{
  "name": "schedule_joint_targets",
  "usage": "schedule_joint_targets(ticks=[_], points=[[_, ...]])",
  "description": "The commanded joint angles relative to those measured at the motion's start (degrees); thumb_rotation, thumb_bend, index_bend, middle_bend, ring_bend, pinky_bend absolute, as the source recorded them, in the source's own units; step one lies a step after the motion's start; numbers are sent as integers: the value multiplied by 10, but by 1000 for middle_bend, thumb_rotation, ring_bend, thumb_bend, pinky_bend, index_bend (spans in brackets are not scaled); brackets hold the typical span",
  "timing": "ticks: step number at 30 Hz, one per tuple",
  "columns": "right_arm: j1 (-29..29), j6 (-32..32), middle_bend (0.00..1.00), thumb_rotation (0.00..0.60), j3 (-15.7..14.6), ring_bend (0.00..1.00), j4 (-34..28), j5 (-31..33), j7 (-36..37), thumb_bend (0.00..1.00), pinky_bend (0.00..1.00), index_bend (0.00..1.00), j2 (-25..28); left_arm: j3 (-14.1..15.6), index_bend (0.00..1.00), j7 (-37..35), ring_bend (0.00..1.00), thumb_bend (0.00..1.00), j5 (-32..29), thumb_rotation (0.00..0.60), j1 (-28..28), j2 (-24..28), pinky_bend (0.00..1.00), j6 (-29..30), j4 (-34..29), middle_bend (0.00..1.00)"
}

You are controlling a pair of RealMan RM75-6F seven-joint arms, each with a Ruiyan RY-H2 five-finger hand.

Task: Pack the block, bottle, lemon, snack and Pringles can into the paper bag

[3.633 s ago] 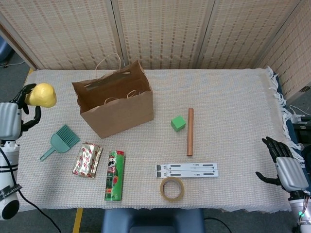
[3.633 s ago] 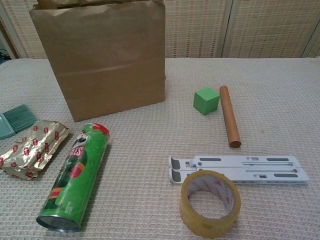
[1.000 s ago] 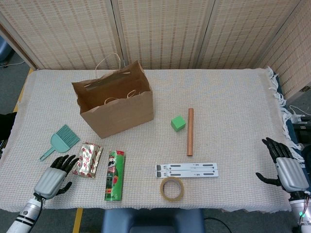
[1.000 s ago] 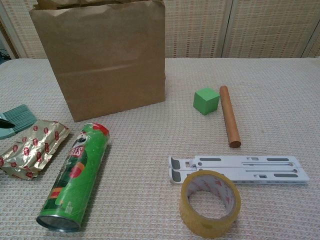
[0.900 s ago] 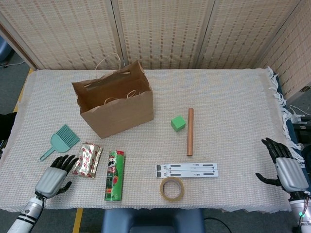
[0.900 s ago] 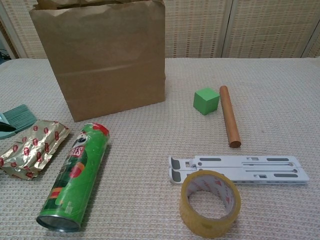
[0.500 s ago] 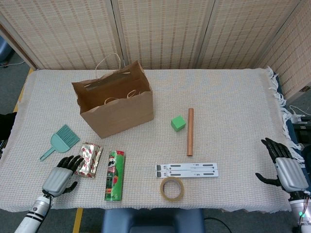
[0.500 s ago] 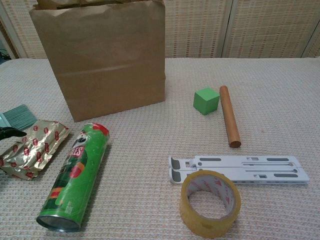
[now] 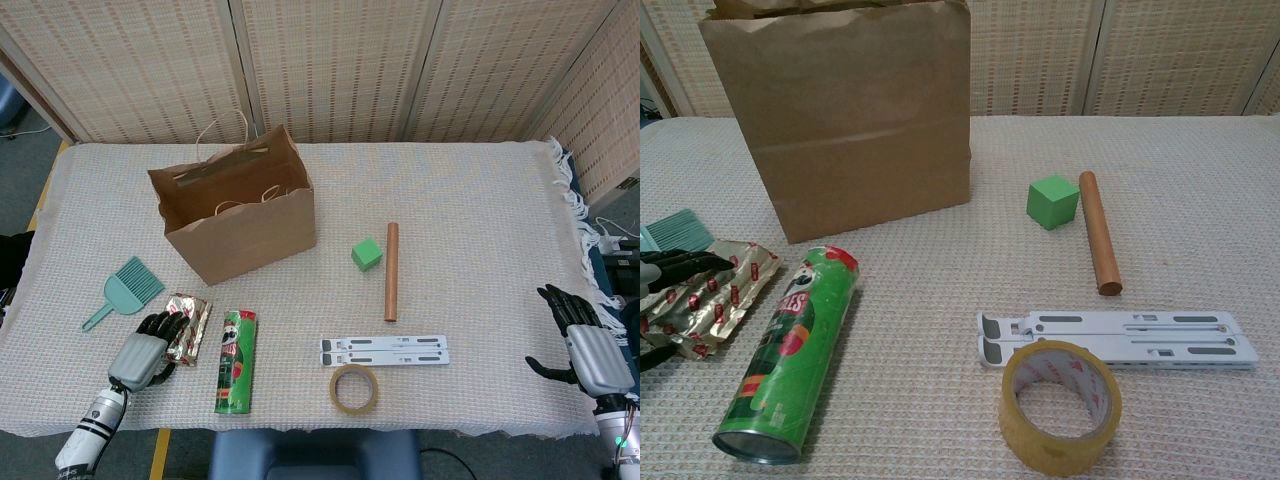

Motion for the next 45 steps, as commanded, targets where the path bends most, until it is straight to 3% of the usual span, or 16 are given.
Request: schedule_joint_targets(ticks=[1, 5, 7, 9, 11, 13, 17, 24, 28, 31, 37, 39, 41, 45], points=[[0, 0, 0, 600, 0, 0, 0, 0, 0, 91, 48, 0, 0, -2, 0, 2, 0, 358, -5, 600, -4, -8, 84, -8, 11, 0], [0, 1, 0, 600, 0, 0, 1, 0, 0, 91, 48, 0, -1, -3, 0, -3, 0, 378, -6, 600, -7, -22, 93, -11, 27, 0], [0, 0, 0, 600, 0, 0, 0, 0, 0, 92, 48, 0, -1, -6, 35, -7, 14, 452, -6, 600, -6, -29, 177, -4, 34, 7], [0, 0, 0, 600, 0, 0, 0, 0, 0, 92, 49, 0, 0, -10, 227, -9, 142, 548, -4, 600, -1, -39, 380, 12, 43, 130], [0, 0, 0, 600, 0, 0, 0, 0, 1, 92, 49, 0, 0, -12, 482, -14, 388, 622, 3, 600, 4, -46, 614, 29, 53, 395], [0, 0, 0, 600, 0, 0, 0, 0, 2, 92, 49, 0, 0, -10, 595, -20, 545, 656, 11, 600, 8, -48, 737, 42, 63, 573], [0, 0, 0, 600, 0, 0, 0, -1, 2, 92, 49, 0, 0, -11, 684, -36, 649, 679, 22, 600, 17, -39, 797, 69, 67, 691], [0, 1, 0, 600, 0, 0, -1, 0, 4, 92, 49, 0, 1, -41, 701, -74, 663, 689, 21, 600, 37, 28, 806, 137, 27, 709], [0, 0, 0, 600, 0, 0, -2, 0, 3, 91, 49, 0, 1, -87, 701, -104, 663, 688, -25, 600, 53, 77, 806, 170, -20, 710], [-1, 1, 0, 600, 0, 0, -1, 0, 3, 91, 49, 0, 0, -139, 701, -137, 663, 687, -90, 600, 63, 107, 802, 184, -65, 710], [-1, 2, 0, 600, 0, 0, -1, 2, -1, 92, 49, 0, -1, -285, 701, -245, 663, 688, -301, 600, 68, 160, 797, 152, -212, 711], [-1, 2, 0, 600, 1, 0, -1, 2, -2, 92, 49, 0, -2, -317, 701, -266, 663, 688, -341, 600, 64, 177, 794, 134, -248, 711], [-1, 2, 0, 600, 1, 0, -1, 2, -3, 92, 49, 0, -2, -343, 701, -284, 663, 688, -360, 600, 57, 191, 792, 122, -277, 711], [-1, 2, 0, 600, 0, 0, -1, 2, -5, 92, 49, 0, -3, -359, 701, -273, 663, 688, -356, 600, 31, 196, 789, 112, -310, 711]])
